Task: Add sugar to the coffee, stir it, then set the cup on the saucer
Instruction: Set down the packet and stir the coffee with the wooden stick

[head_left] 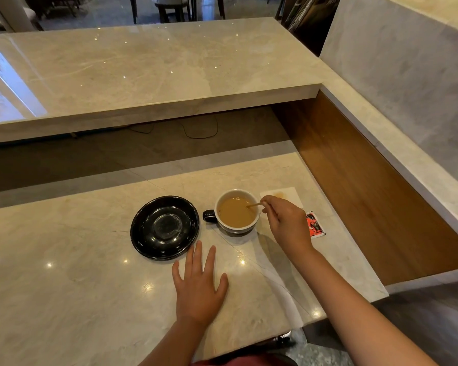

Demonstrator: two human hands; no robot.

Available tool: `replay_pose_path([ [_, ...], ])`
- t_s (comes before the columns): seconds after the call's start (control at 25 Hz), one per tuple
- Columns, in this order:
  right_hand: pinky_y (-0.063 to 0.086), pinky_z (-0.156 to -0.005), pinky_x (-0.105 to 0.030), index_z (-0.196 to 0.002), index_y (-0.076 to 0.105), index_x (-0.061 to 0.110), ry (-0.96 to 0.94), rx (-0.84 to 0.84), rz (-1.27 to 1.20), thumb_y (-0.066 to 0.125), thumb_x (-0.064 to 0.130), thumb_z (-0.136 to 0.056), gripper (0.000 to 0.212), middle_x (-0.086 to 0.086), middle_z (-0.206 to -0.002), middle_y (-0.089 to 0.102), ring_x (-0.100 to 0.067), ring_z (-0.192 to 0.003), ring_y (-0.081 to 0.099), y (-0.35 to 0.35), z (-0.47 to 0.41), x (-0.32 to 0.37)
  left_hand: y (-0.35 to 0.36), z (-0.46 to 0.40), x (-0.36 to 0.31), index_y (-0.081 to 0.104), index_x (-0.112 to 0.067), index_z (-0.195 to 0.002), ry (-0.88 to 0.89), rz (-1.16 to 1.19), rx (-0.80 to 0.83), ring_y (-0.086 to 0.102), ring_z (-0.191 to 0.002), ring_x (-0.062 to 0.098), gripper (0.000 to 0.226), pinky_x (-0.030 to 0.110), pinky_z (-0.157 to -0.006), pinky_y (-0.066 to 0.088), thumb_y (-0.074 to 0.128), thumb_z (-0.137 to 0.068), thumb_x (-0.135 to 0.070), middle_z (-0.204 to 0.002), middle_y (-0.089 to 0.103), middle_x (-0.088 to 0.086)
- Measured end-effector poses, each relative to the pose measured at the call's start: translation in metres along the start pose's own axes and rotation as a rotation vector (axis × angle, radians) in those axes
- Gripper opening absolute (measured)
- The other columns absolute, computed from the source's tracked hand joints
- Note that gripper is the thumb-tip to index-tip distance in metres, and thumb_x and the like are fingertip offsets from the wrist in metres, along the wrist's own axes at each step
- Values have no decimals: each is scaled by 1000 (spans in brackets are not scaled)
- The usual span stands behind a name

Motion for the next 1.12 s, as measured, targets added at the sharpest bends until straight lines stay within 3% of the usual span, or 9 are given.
replay_pose_path([
  [0.16, 52, -59, -34, -89, 66, 7, 57, 40, -2, 55, 9, -88, 12, -12, -72, 71, -26, -64, 65, -6, 4, 4, 0, 0, 0, 35, -25, -139, 4, -10, 2, 17, -136, 24, 63, 50, -105, 1, 38, -84, -54, -148, 30, 11],
  [0.48, 58, -63, -31, -79, 67, 4, 569, 40, -347, 53, 8, -89, 18, -4, -66, 67, -8, -53, 66, -16, 3, 1, 0, 0, 1, 36, -24, -140, 6, -13, 4, 17, -137, 25, 63, 51, -106, 3, 37, -84, -54, -149, 28, 11],
  [0.76, 58, -63, -34, -76, 67, 10, 738, -64, -492, 51, 3, -88, 20, -13, -75, 71, -21, -56, 67, -33, 5, -11, 0, 1, 1, 34, -24, -141, 15, -1, 1, 17, -137, 25, 63, 51, -106, 2, 37, -85, -53, -150, 27, 11],
  [0.84, 57, -57, -27, -75, 68, 9, 782, -88, -513, 51, 3, -87, 22, -13, -74, 71, -18, -54, 67, -37, 8, -18, 0, 1, 1, 35, -24, -140, 11, -4, 5, 17, -137, 25, 63, 51, -106, 2, 37, -85, -54, -150, 27, 11],
  [0.96, 44, -40, -12, -80, 69, 2, 825, -109, -502, 50, 5, -88, 20, -11, -72, 71, -8, -48, 65, -44, 12, -28, 1, 0, 1, 35, -24, -140, 13, 0, 3, 18, -136, 26, 63, 52, -106, 4, 36, -86, -55, -150, 27, 11],
  [1.12, 50, -48, -22, -75, 69, 4, 852, -138, -547, 50, 4, -87, 22, -16, -74, 71, -15, -53, 67, -52, 18, -39, 1, 0, 1, 36, -23, -140, 14, 16, 0, 18, -137, 26, 63, 55, -106, 9, 34, -85, -54, -150, 26, 11],
])
Point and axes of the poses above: each hand's wrist, its own z-axis away from the middle knuckle, its own y-axis out of the palm, x = y × z, the point moved 1 cm from there along -z, towards the middle knuckle
